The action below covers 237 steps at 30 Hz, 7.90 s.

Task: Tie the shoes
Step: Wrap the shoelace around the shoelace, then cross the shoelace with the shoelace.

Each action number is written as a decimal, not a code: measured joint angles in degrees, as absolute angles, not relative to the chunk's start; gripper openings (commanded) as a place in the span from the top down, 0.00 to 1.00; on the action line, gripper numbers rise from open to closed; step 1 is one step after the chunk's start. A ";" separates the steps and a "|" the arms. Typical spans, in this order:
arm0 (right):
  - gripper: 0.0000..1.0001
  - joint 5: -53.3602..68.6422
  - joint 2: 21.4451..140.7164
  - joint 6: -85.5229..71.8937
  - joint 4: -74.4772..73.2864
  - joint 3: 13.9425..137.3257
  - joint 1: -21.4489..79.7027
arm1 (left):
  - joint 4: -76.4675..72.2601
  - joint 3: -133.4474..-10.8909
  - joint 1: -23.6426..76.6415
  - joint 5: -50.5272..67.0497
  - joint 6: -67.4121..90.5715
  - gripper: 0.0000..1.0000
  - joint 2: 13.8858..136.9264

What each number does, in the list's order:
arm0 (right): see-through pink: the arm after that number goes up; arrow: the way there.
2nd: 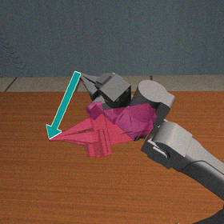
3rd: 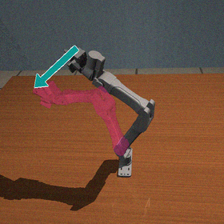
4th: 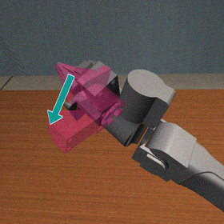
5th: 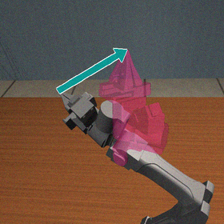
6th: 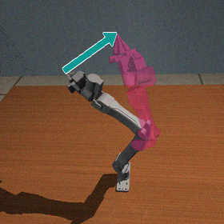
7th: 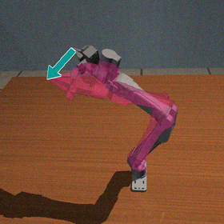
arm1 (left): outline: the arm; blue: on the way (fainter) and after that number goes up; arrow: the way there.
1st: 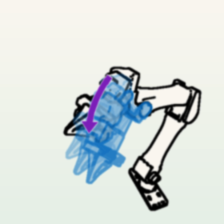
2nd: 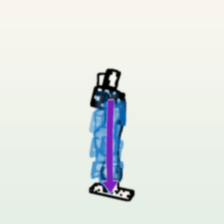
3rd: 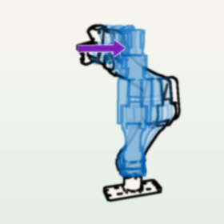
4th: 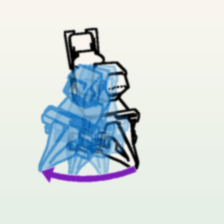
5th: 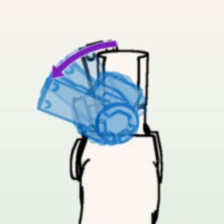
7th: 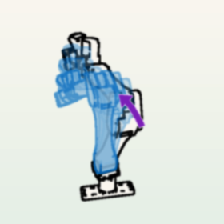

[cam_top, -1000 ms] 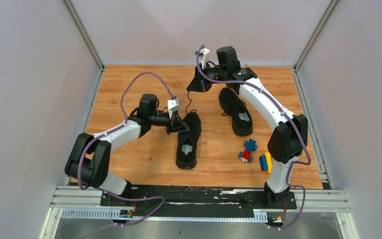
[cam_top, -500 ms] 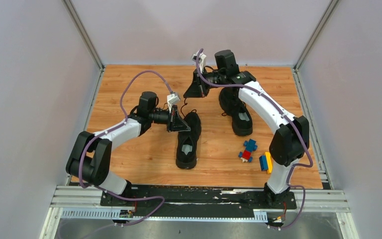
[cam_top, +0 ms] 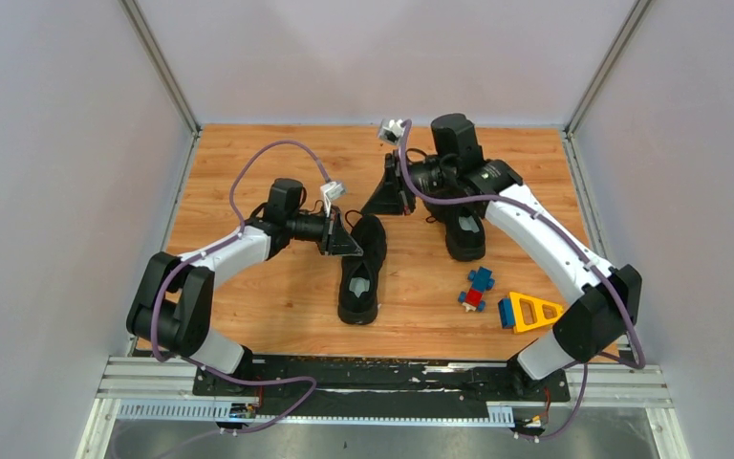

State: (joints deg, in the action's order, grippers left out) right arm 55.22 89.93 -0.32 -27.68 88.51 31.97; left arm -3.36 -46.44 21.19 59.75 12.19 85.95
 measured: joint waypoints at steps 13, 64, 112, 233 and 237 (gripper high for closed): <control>1.00 55.64 82.81 15.62 -38.81 79.31 38.22 | 1.04 -47.59 21.19 54.89 10.11 1.00 85.95; 0.56 48.99 87.96 43.68 -62.52 76.20 22.00 | -3.70 -48.51 22.46 56.42 -3.90 1.00 92.20; 0.67 65.30 109.12 21.34 -33.36 78.30 28.69 | -1.78 -51.07 22.87 60.64 -9.23 1.00 94.13; 0.59 61.36 113.54 23.20 -42.13 86.11 25.56 | 10.96 -55.24 22.81 60.18 -18.17 1.00 94.24; 0.58 63.33 114.24 21.58 -41.93 86.11 26.98 | 10.37 -55.18 22.46 60.86 -17.23 1.00 94.24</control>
